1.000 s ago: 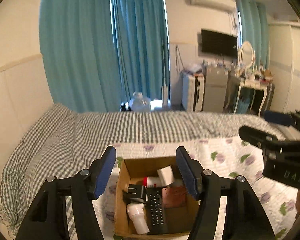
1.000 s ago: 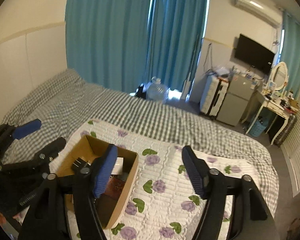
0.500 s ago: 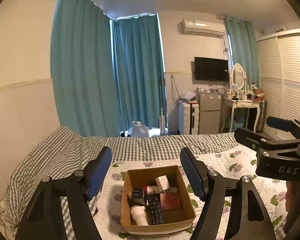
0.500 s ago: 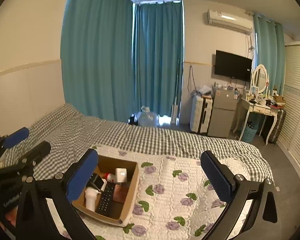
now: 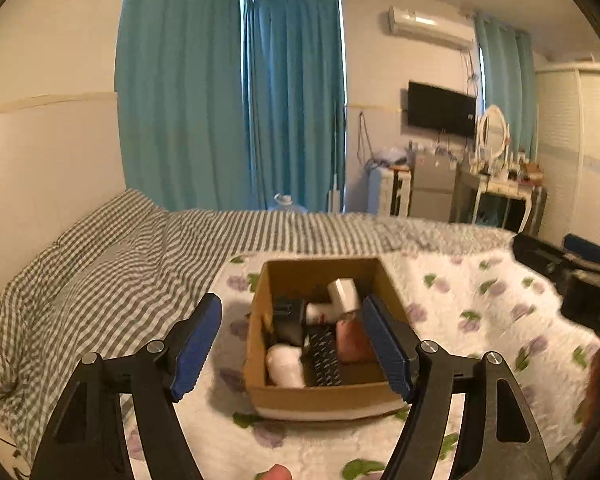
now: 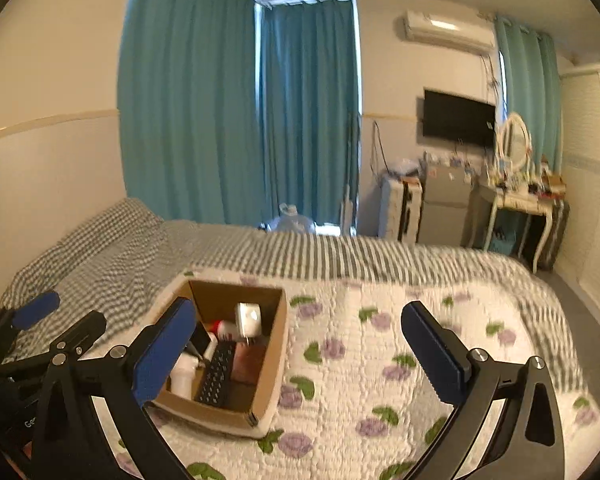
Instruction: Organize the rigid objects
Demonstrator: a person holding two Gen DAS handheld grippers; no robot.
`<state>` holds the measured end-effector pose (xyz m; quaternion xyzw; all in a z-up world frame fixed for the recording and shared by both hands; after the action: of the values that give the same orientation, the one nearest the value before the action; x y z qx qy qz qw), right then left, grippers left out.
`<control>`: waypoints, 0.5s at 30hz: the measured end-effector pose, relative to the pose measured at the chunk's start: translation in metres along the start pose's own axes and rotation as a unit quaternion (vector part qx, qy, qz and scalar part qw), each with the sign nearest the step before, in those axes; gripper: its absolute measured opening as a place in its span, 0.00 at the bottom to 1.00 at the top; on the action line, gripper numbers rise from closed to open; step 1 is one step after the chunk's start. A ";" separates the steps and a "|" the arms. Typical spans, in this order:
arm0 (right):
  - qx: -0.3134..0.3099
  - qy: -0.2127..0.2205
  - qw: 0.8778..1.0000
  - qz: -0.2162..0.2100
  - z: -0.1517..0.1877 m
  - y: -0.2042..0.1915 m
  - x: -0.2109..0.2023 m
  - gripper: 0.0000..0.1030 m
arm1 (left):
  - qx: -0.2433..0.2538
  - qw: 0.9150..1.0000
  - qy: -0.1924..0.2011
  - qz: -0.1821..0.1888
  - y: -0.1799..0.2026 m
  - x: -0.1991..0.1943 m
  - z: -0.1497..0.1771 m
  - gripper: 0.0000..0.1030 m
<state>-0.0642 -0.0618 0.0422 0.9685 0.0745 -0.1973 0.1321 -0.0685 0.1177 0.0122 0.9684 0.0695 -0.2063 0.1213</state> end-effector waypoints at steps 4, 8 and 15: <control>0.022 -0.015 1.000 0.011 0.019 0.004 0.008 1.00 | 0.002 1.000 -0.012 0.012 -0.002 0.002 0.009 0.74; 0.021 -0.018 0.999 0.024 0.029 0.003 0.011 1.00 | 0.012 1.000 -0.008 0.006 -0.003 0.002 0.012 0.74; 0.012 -0.017 0.999 0.028 0.035 -0.004 0.012 1.00 | 0.009 1.000 -0.008 0.011 -0.003 0.001 0.012 0.74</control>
<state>-0.0665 -0.0665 0.0056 0.9683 0.0423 -0.2111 0.1268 -0.0732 0.1177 0.0007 0.9685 0.0563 -0.2133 0.1155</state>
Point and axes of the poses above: each gripper's, at about its wrist camera, not at the fingertips, and x roughly the way its jaws point, y to its right, z to its underside, the point moved 2 cm from there along x, roughly the way its jaws point, and after that the axes turned 15 degrees about -x, right-handed, at the moved point
